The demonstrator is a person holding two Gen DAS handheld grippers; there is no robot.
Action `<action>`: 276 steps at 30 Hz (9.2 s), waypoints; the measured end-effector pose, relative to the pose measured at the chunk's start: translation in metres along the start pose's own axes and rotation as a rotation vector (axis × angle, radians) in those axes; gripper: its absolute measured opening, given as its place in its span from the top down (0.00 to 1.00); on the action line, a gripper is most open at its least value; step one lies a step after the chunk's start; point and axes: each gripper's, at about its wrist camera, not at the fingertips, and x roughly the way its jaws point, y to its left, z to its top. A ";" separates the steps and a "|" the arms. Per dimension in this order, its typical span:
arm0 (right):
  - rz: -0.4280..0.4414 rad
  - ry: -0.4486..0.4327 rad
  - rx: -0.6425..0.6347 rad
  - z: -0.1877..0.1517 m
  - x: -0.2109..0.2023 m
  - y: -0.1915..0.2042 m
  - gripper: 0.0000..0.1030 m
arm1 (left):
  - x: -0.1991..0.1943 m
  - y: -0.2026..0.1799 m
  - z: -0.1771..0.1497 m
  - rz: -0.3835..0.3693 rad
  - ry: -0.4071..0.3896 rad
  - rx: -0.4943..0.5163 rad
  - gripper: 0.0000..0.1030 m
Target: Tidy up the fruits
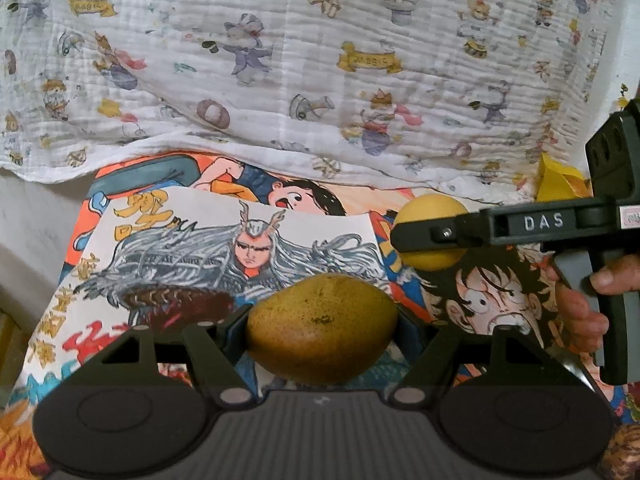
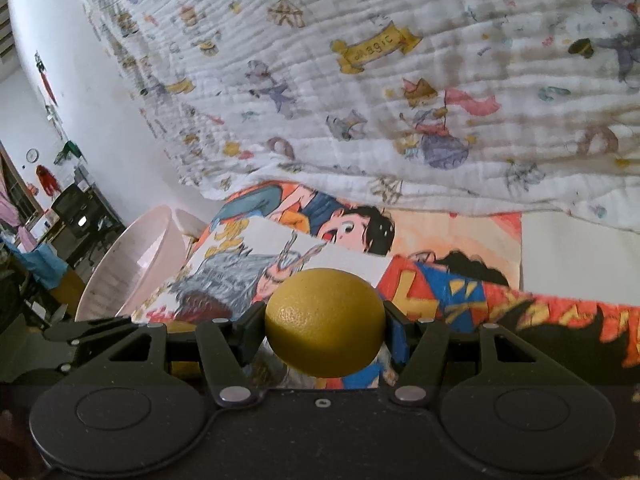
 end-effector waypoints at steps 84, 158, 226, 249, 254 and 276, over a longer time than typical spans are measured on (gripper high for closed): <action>-0.089 0.071 -0.118 -0.126 -0.114 0.011 0.39 | -0.047 -0.072 -0.063 0.012 0.145 0.184 0.26; -0.166 -0.139 -0.077 -0.141 -0.138 0.021 0.13 | -0.071 -0.059 -0.068 -0.003 0.080 0.064 0.01; -0.256 -0.338 -0.142 -0.205 -0.206 0.108 0.01 | -0.196 -0.049 -0.155 0.133 -0.285 -0.211 0.01; -0.346 -0.425 -0.141 -0.246 -0.226 0.138 0.01 | -0.221 -0.055 -0.190 0.119 -0.330 -0.136 0.00; -0.364 -0.428 -0.087 -0.256 -0.229 0.132 0.01 | -0.221 -0.056 -0.200 0.105 -0.318 -0.125 0.00; -0.345 -0.382 -0.129 -0.280 -0.221 0.138 0.01 | -0.214 -0.054 -0.219 0.118 -0.247 -0.126 0.00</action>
